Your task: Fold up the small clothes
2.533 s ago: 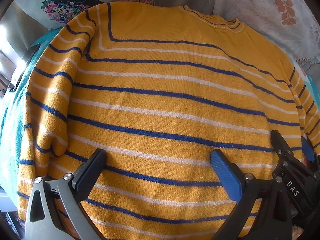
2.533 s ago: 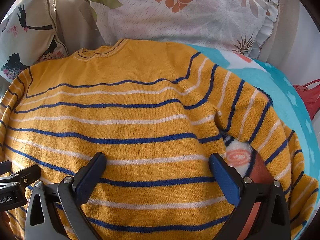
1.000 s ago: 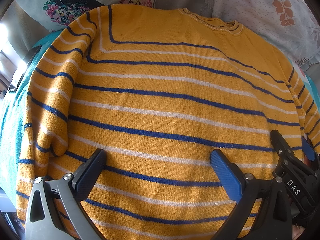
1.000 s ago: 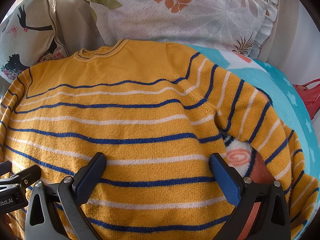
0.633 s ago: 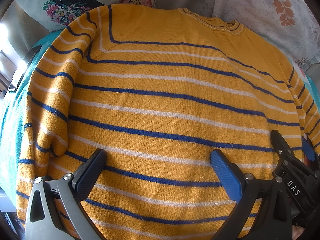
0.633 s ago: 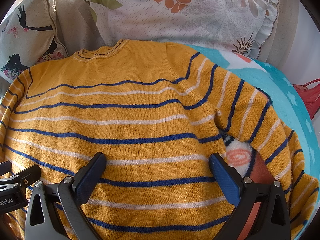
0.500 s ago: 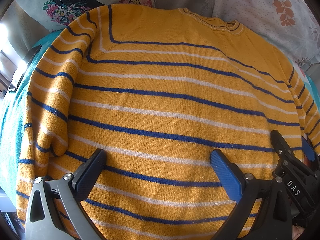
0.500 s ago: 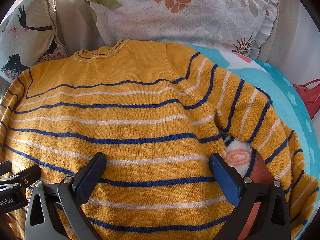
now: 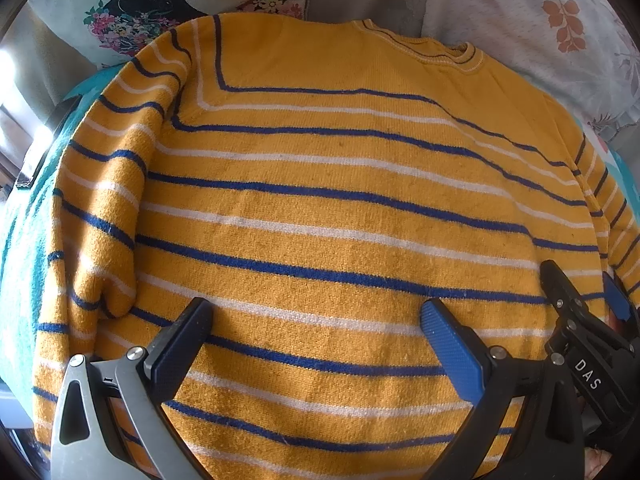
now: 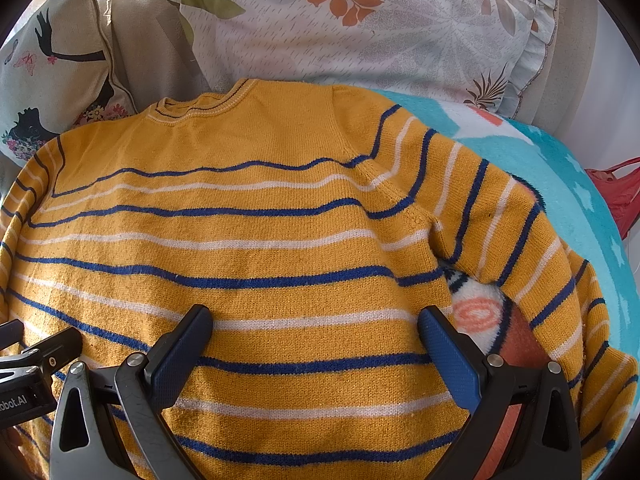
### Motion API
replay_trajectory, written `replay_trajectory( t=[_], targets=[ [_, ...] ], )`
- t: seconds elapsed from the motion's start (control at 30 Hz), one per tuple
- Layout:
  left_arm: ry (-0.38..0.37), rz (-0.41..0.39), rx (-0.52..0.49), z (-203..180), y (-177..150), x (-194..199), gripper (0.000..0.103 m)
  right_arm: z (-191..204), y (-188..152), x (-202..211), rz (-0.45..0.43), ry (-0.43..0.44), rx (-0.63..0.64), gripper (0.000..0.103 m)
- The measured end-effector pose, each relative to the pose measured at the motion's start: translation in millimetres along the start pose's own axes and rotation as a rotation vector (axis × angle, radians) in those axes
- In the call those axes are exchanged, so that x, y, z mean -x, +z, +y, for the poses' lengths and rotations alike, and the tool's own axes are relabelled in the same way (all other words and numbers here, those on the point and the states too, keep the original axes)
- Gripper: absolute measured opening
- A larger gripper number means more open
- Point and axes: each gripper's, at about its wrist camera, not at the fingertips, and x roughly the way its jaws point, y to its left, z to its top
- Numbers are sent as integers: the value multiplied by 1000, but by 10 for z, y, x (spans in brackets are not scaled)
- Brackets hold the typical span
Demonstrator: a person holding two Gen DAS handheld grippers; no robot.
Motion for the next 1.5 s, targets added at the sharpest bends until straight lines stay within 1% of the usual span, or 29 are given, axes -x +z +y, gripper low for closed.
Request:
replay_trajectory(
  t=[0.2, 0.27, 0.37, 0.47, 0.5, 0.6, 0.67, 0.73, 0.8, 0.93, 1.03, 1.13, 1.17, 1.33, 1.43, 1.47, 1.5],
  targets=[
    [-30, 35, -37, 98, 22, 25, 103, 0, -4, -2, 0, -1, 0, 103],
    [-22, 29, -9, 241, 11, 57, 103, -1, -7, -1, 0, -1, 0, 103],
    [-11, 36, 53, 564, 7, 61, 103, 1, -12, -5, 0, -1, 0, 103],
    [44, 32, 106, 922, 0, 92, 103, 0, -21, -7, 1, 0, 0, 103],
    [93, 25, 123, 1085, -7, 108, 103, 0, -21, -7, 3, 0, 0, 103],
    [175, 15, 156, 1476, -31, 149, 103, -1, -1, -13, 12, -1, 2, 103],
    [233, -1, 176, 1727, -52, 201, 103, -12, 40, -24, 38, 4, 3, 103],
    [244, 9, 200, 1921, -83, 205, 103, -40, 111, -41, 66, 6, -1, 103],
    [218, 21, 232, 2093, -116, 206, 101, -62, 148, -21, 76, -10, -8, 103],
    [219, -4, 227, 2222, -160, 307, 101, -140, 230, 171, 23, -63, -47, 103],
    [160, -12, 237, 2339, -156, 402, 101, -178, 296, 318, -9, -76, -79, 103],
    [106, -19, 247, 2296, -165, 559, 101, -170, 311, 412, -21, -74, -94, 103],
    [93, -23, 246, 2230, -183, 590, 101, -157, 312, 433, -22, -71, -97, 103],
    [34, -74, 220, 2094, -307, 841, 101, -74, 169, 563, -6, -33, -160, 103],
    [-19, -128, 272, 1989, -593, 952, 101, -53, 88, 643, 6, -25, -199, 103],
    [-29, -139, 266, 1902, -711, 990, 101, -48, 76, 660, 8, -31, -208, 103],
    [-25, -146, 240, 1840, -822, 1021, 101, -36, 58, 693, 6, -39, -215, 103]
  ],
)
